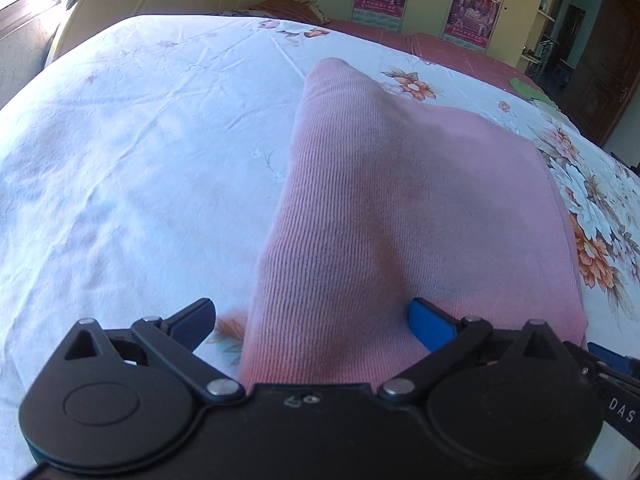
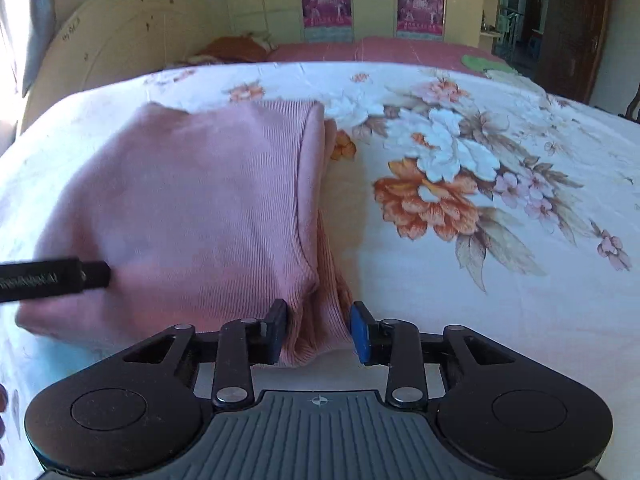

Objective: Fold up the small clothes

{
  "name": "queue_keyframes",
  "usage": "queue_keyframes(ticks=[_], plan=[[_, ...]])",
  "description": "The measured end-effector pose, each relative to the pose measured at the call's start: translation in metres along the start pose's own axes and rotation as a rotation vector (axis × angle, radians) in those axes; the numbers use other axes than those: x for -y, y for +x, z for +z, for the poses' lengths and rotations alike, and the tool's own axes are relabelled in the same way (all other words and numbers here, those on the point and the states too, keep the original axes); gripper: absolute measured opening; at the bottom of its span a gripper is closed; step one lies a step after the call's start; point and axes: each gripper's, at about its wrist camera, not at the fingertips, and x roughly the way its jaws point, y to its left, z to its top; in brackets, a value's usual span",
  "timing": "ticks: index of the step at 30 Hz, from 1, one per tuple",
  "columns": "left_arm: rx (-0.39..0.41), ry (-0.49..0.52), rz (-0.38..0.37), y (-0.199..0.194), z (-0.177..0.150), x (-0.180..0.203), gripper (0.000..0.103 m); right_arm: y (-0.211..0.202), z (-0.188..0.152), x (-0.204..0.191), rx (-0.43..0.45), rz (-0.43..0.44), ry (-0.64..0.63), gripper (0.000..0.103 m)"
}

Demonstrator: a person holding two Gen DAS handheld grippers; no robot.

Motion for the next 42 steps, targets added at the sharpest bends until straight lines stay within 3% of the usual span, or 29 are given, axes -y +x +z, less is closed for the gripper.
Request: queue_keyframes(ticks=[7,9,14,21,24,30,33,36,42], plan=[[0.103,0.192,0.136,-0.017,-0.012,0.028,0.102,-0.017,0.003,-0.004,0.055,-0.015,0.005,0.034],[0.118,0.267,0.163,-0.02,-0.014,0.039,0.102,-0.001,0.003,-0.005,-0.012,-0.055,-0.032,0.034],[0.112,0.385,0.131,-0.029,-0.008,0.048,0.101,-0.005,0.008,0.003,0.0,-0.037,-0.031,0.041],[0.211,0.306,0.043,-0.044,0.036,0.036,0.102,-0.009,0.048,0.003,0.109,0.05,0.023,0.041],[0.162,0.26,-0.045,-0.026,0.069,0.036,0.102,0.005,0.071,-0.005,0.137,0.044,-0.005,0.041],[0.086,0.224,0.024,0.04,0.101,0.04,0.1,0.045,0.106,-0.014,0.137,0.022,-0.005,0.041],[0.039,0.173,-0.001,0.066,0.098,0.028,0.102,0.078,0.105,-0.016,0.049,-0.038,-0.067,0.041],[0.021,0.099,-0.045,0.068,0.098,0.016,0.102,0.087,0.099,-0.006,0.026,-0.011,-0.021,0.041],[0.052,0.143,0.01,0.037,0.094,0.025,0.1,0.051,0.097,-0.009,0.073,0.013,-0.047,0.041]])
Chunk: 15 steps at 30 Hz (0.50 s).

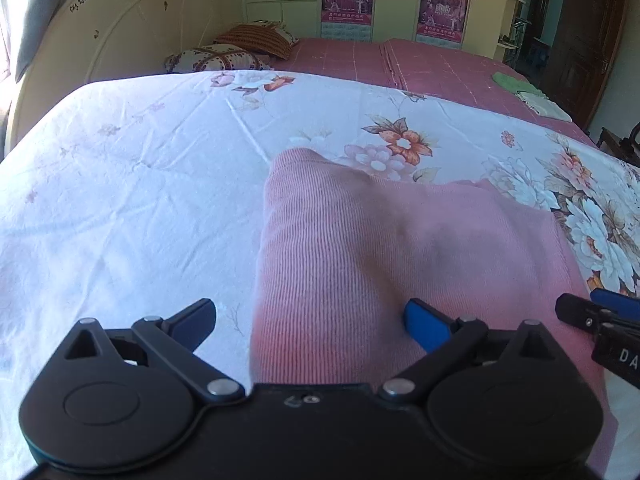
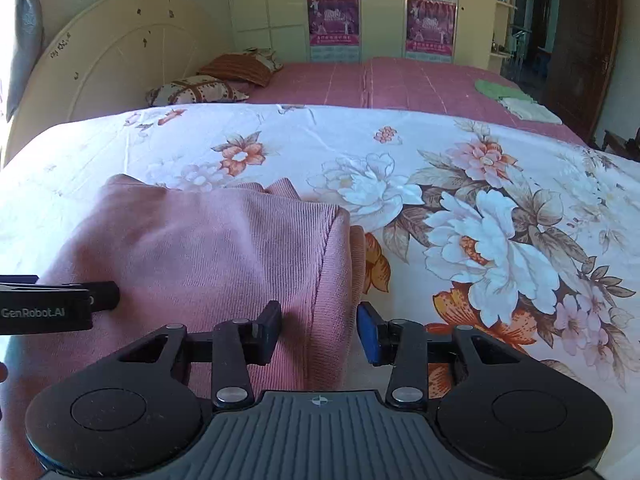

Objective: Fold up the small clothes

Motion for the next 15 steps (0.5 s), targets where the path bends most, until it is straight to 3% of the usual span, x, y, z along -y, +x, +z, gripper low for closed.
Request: queue_keyframes(ticks=[7,8,10,15], plan=[[0.112,-0.026,-0.003,-0.089,-0.032,-0.005,0.1,-0.084,-0.026,0.005,0.041,0.113,0.012,0.042],[0.133,-0.032,-0.003,-0.107,-0.039,-0.005,0.1,-0.098,-0.034,0.006,0.049,0.128,0.011,0.045],[0.167,-0.021,-0.003,-0.138,-0.054,-0.001,0.1,-0.127,-0.051,0.008,0.068,0.159,0.01,0.072],[0.233,0.042,0.011,-0.221,-0.104,0.021,0.102,-0.213,-0.098,0.009,0.122,0.22,-0.026,0.075]])
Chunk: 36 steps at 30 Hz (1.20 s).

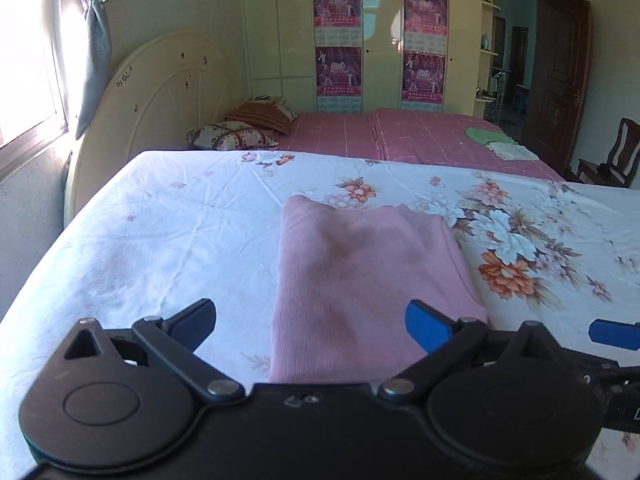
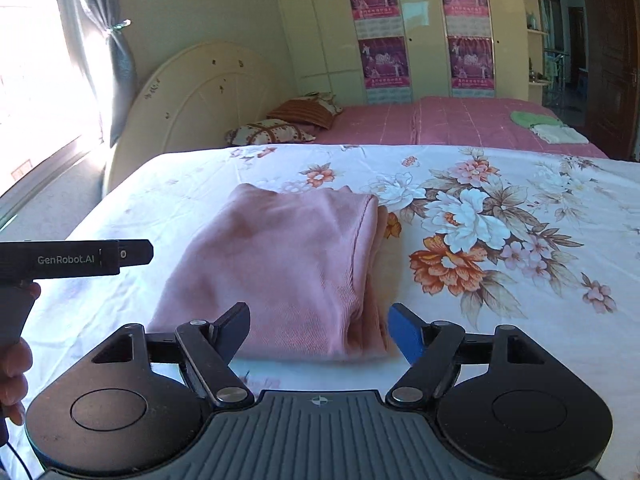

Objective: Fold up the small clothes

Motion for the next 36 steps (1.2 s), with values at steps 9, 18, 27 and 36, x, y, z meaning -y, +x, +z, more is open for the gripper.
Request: queue_keyframes(ticks=[9,18,27,36], plan=[[-0.012,-0.043,-0.024,-0.13,-0.056,0.027,0.102,-0.15,-0.062,-0.029,0.088,-0.012,-0.089,0.096],[0.039,-0.041,0.068,-0.204,-0.086,0.045,0.102,-0.233,-0.08,-0.051,0.239,-0.2,-0.128,0.103],[0.082,-0.054,0.092,-0.234,-0.095,0.046,0.102,-0.257,-0.079,-0.054,0.303,-0.208,-0.1,0.103],[0.093,-0.068,0.104,-0.241,-0.097,0.041,0.102,-0.258,-0.078,-0.059,0.313,-0.198,-0.111,0.103]])
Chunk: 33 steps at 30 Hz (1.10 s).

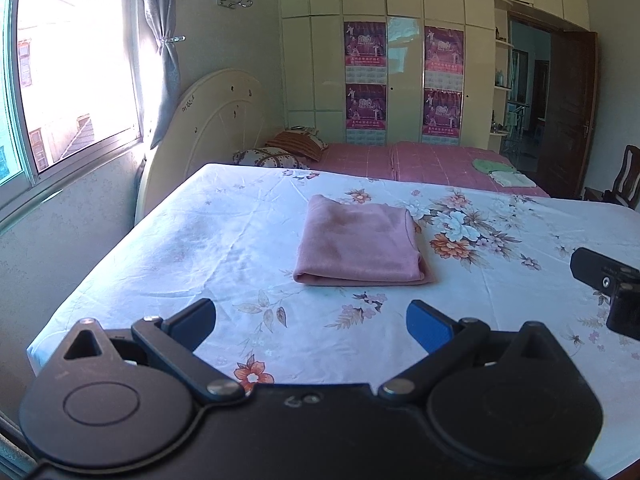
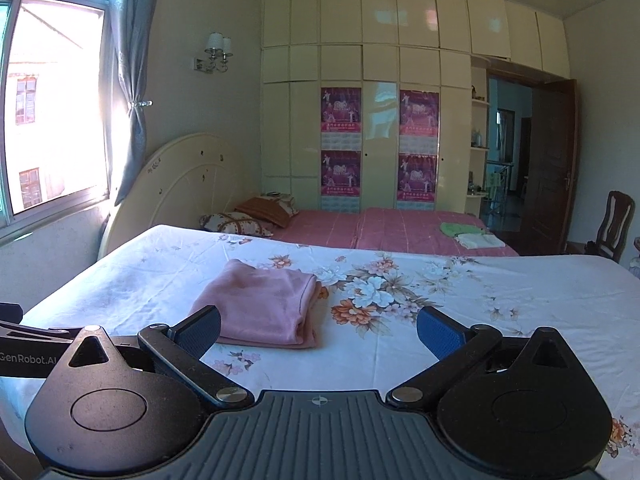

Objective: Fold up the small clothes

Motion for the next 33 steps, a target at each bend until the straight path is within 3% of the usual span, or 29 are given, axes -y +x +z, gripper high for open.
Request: queue_keyframes(ticks=[33], plan=[[0.002,-0.009,0.005,0.0026,0.0042,0.0025,0.102,0.0063,-0.0005,0.0063,-0.016,0.015,-0.003,0.103]])
